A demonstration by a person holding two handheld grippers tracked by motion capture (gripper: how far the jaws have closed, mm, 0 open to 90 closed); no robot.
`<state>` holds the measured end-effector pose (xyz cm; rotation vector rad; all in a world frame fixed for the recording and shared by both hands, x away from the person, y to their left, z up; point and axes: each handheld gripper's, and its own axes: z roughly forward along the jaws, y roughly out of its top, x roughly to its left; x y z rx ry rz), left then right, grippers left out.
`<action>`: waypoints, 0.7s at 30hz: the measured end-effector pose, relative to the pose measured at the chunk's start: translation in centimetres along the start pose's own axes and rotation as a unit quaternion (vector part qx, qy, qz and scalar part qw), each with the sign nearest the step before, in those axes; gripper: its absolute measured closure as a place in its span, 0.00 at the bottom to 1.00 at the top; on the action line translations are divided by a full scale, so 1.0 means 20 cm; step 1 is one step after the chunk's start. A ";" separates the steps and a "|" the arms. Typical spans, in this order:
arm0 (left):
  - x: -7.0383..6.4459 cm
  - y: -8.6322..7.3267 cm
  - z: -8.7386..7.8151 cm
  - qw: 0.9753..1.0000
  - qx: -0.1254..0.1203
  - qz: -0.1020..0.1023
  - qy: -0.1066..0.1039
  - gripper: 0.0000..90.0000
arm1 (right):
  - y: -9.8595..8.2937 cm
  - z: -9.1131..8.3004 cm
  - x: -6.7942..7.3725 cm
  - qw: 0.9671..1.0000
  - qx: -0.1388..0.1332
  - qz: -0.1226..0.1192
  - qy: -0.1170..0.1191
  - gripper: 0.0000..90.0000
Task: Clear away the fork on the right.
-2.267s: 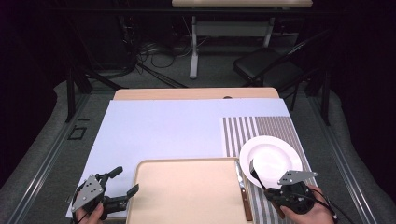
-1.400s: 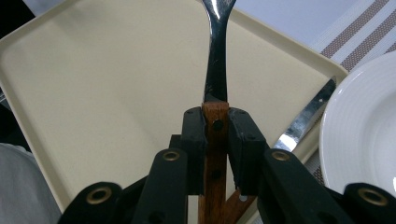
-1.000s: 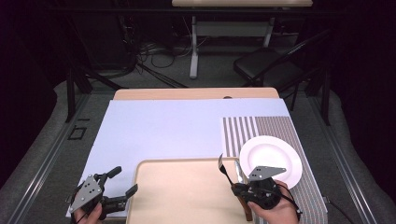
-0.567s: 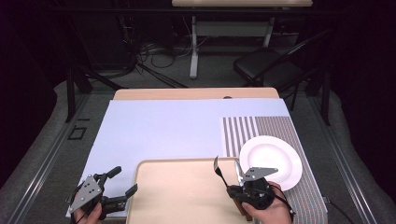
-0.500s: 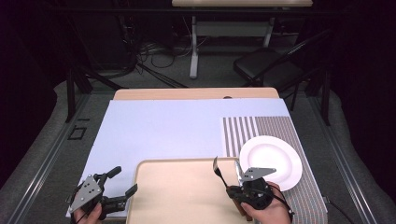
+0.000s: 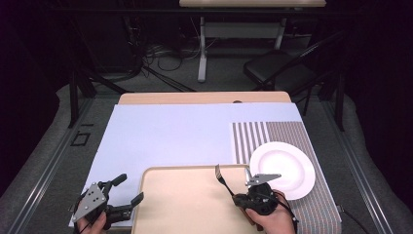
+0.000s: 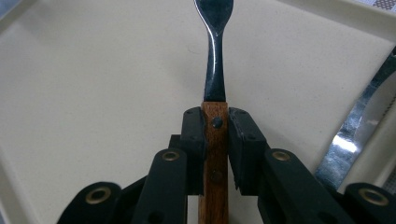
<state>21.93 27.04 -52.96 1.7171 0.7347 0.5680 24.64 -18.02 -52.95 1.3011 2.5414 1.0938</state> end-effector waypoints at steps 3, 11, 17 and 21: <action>0.00 0.00 0.00 1.000 0.000 0.000 -0.001 0.17 | -0.01 0.02 0.00 1.000 0.001 0.002 -0.005 0.86; 0.00 0.00 0.00 1.000 0.000 -0.001 -0.003 0.17 | -0.03 0.09 0.01 1.000 0.006 -0.010 -0.018 0.86; 0.00 0.00 0.01 1.000 0.001 -0.003 -0.002 0.17 | -0.03 0.09 0.02 1.000 0.014 -0.018 -0.021 0.85; 0.00 0.00 0.01 1.000 0.002 -0.002 -0.003 0.18 | -0.03 0.09 0.01 0.999 0.010 -0.020 -0.023 0.82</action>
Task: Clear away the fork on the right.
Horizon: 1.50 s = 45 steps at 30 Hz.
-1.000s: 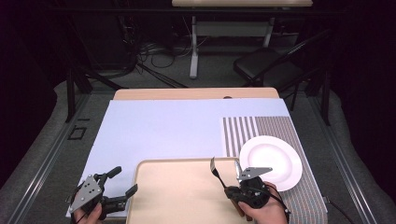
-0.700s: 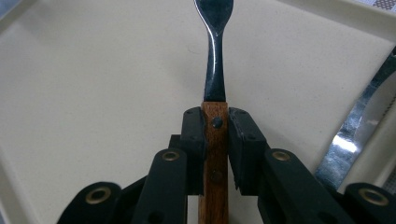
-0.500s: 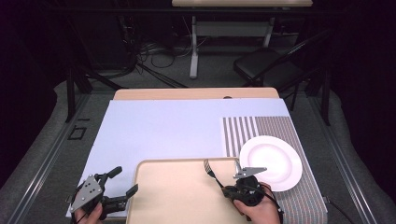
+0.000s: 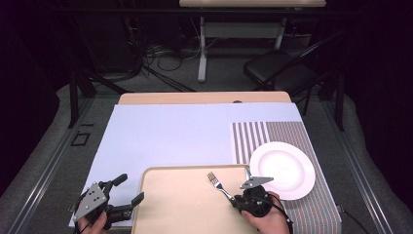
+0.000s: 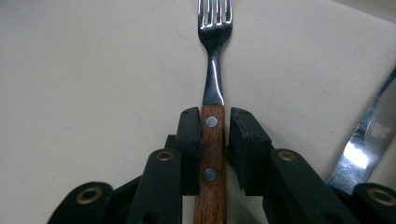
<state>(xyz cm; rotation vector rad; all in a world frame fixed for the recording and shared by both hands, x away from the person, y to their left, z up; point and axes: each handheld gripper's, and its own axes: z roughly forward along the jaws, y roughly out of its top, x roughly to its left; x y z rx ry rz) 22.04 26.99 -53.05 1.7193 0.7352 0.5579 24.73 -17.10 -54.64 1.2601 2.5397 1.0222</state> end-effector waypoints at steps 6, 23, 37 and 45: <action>0.00 0.00 0.00 1.000 0.000 -0.001 0.001 0.17 | 0.00 -0.02 0.00 1.000 -0.021 -0.006 0.003 0.78; 0.00 0.00 0.00 1.000 0.001 0.000 0.000 0.17 | 0.01 0.00 0.07 0.994 -0.052 -0.097 0.000 0.90; 0.00 0.00 0.00 1.000 0.001 0.002 -0.002 0.17 | 0.02 0.08 0.09 0.992 -0.027 -0.126 -0.003 1.00; 0.00 0.00 0.00 1.000 0.001 0.002 -0.001 0.17 | 0.02 0.08 0.08 0.992 -0.029 -0.119 -0.012 1.00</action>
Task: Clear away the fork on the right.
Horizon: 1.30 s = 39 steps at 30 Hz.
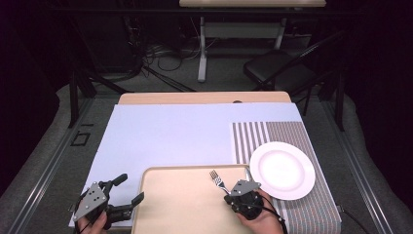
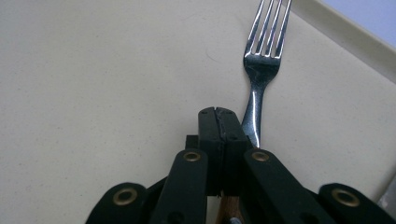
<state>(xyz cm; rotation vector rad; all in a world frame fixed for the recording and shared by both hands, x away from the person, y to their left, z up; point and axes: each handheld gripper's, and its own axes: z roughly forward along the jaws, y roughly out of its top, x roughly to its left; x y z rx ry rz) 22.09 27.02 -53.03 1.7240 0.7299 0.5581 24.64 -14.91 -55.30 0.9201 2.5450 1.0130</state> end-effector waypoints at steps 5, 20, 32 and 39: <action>0.00 0.00 0.00 1.000 0.000 0.000 0.000 0.17 | -0.01 -0.01 -0.03 1.000 0.001 0.012 -0.006 1.00; 0.00 0.00 0.00 1.000 0.000 0.000 0.001 0.17 | -0.05 -0.05 -0.10 0.999 0.000 0.043 -0.023 1.00; 0.00 0.00 0.00 1.000 0.000 0.001 0.001 0.17 | -0.07 -0.08 -0.14 0.998 0.001 0.063 -0.031 1.00; 0.00 0.00 0.00 1.000 0.001 0.001 0.000 0.17 | -0.08 -0.09 -0.15 0.997 -0.001 0.069 -0.033 1.00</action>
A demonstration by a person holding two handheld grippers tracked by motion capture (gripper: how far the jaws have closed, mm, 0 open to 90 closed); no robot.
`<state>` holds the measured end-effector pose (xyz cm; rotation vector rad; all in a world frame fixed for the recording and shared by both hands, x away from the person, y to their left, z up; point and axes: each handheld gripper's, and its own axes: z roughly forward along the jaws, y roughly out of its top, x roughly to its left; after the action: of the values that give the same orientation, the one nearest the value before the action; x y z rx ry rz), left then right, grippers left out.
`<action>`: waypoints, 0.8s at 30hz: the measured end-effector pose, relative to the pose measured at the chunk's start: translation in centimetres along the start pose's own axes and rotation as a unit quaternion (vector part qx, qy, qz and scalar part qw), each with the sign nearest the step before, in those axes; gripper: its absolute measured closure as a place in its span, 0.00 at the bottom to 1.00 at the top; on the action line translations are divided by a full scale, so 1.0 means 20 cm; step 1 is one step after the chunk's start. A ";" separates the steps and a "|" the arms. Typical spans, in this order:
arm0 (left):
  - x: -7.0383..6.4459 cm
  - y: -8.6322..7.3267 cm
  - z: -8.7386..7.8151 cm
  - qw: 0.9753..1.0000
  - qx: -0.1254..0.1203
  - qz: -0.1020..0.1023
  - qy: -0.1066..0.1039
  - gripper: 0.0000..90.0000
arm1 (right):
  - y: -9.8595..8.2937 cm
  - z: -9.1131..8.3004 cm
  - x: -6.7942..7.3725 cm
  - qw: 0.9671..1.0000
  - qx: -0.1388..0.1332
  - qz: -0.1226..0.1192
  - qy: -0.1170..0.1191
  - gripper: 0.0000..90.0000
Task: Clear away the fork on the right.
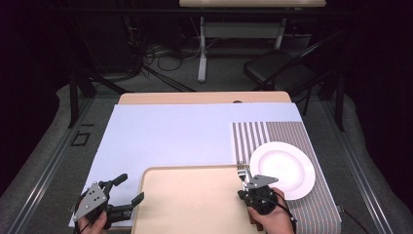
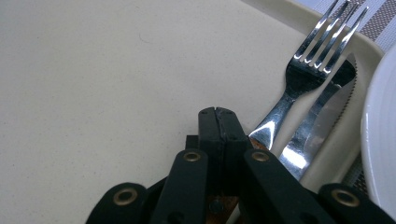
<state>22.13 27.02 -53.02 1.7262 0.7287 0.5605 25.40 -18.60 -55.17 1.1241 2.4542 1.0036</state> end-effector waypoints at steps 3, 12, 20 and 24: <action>0.00 0.00 0.00 1.000 0.000 0.000 -0.001 0.17 | 0.00 0.00 0.00 1.000 0.001 0.000 0.000 1.00; 0.00 0.00 0.00 1.000 -0.001 -0.002 -0.002 0.17 | 0.01 -0.05 0.01 0.999 -0.030 -0.005 0.009 0.90; 0.00 0.00 0.00 1.000 0.000 -0.003 -0.001 0.17 | 0.01 -0.10 0.02 0.998 -0.061 -0.008 0.001 0.78; 0.00 0.00 0.01 1.000 0.001 -0.003 -0.001 0.18 | 0.02 -0.13 0.02 0.997 -0.074 -0.010 0.002 0.70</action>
<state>22.23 26.98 -53.10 1.7245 0.7336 0.5548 24.15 -19.36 -53.00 1.0494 2.3447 1.1612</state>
